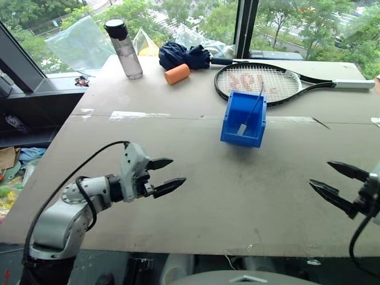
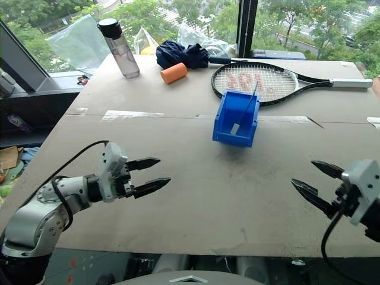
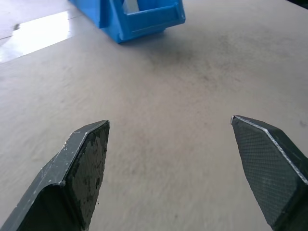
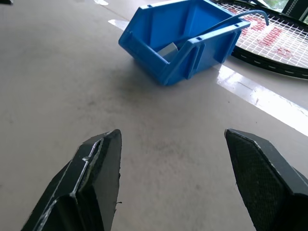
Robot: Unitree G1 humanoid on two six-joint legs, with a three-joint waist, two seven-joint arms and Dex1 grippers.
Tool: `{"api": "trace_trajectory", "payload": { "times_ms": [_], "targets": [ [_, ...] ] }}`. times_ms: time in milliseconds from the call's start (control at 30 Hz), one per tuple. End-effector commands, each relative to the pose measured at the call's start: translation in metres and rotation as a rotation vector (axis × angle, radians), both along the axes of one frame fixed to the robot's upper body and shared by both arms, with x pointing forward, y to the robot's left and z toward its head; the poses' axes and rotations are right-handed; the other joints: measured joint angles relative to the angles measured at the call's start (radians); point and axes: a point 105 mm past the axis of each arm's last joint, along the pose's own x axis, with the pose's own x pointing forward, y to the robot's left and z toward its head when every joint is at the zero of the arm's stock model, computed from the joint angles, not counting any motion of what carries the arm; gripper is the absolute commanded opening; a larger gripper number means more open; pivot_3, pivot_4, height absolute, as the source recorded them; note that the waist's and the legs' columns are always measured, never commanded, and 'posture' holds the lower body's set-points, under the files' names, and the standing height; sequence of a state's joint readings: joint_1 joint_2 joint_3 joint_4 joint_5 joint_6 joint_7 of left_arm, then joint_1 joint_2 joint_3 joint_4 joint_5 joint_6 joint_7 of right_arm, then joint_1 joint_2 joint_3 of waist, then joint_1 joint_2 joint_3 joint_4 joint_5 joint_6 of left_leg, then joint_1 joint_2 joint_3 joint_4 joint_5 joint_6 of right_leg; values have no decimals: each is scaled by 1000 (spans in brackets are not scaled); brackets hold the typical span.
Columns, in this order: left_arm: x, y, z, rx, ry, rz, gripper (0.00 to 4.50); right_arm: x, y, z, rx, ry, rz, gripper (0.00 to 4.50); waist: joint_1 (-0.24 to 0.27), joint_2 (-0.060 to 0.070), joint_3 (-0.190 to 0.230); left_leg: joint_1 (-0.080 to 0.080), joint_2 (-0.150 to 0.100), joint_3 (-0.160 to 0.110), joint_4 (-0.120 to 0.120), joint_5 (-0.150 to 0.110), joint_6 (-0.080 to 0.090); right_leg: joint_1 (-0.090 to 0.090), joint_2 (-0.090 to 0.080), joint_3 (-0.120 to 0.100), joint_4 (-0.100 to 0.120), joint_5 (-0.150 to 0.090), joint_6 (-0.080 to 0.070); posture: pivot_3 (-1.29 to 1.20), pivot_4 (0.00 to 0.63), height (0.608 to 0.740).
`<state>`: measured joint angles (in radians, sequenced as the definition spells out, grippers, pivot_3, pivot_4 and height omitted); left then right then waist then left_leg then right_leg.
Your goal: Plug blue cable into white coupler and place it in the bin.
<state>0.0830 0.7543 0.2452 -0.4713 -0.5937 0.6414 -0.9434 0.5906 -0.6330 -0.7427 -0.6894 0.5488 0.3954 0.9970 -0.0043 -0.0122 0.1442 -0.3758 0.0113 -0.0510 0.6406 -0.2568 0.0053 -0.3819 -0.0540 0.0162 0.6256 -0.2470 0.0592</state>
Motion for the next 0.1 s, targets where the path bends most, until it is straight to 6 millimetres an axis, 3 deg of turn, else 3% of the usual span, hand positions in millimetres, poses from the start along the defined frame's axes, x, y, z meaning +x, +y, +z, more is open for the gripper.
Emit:
{"api": "trace_trajectory", "payload": {
  "times_ms": [33, 100],
  "targets": [
    [-3, 6, 9, -4, -29, -6, 4158, -19, -11, 8, -82, -42, -4, 3404, 2, 0, 0, 0, 0, 0, 0, 0, 0, 0, -1, 0, 0, 0, 0, 0, 150, 740],
    [-4, 3, 7, -10, -17, -11, 4158, -24, -15, 2, -77, -35, -30, 3404, 3, 0, 0, 0, 1, -1, 0, 0, 0, 0, -2, 2, 0, 0, 0, 0, 150, 740]
  ]
}}
